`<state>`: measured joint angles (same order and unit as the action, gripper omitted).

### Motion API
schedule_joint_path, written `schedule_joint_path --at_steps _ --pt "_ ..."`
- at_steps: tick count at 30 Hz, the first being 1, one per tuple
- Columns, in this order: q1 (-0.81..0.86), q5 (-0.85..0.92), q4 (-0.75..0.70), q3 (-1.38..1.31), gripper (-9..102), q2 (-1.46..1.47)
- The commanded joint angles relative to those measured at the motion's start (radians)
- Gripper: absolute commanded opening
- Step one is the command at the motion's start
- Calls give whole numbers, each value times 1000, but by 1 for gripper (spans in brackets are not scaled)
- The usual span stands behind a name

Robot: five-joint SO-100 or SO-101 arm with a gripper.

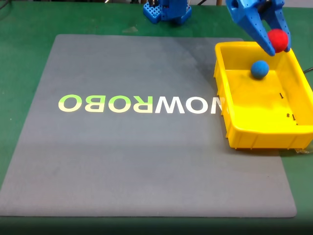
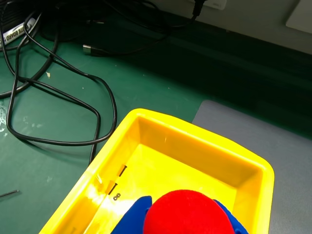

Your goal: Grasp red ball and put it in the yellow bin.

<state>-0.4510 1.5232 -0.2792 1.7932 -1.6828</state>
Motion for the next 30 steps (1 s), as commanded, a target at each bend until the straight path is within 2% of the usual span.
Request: schedule_joint_path --at_steps 1,4,8,24,30 --pt "-15 -5 28 -14 2 -46" --pt "-11 -11 43 -11 17 -46" --pt "-3 -6 54 -11 24 -46" --pt "11 -11 81 -2 28 -57" --pt "25 -6 74 86 27 -160"
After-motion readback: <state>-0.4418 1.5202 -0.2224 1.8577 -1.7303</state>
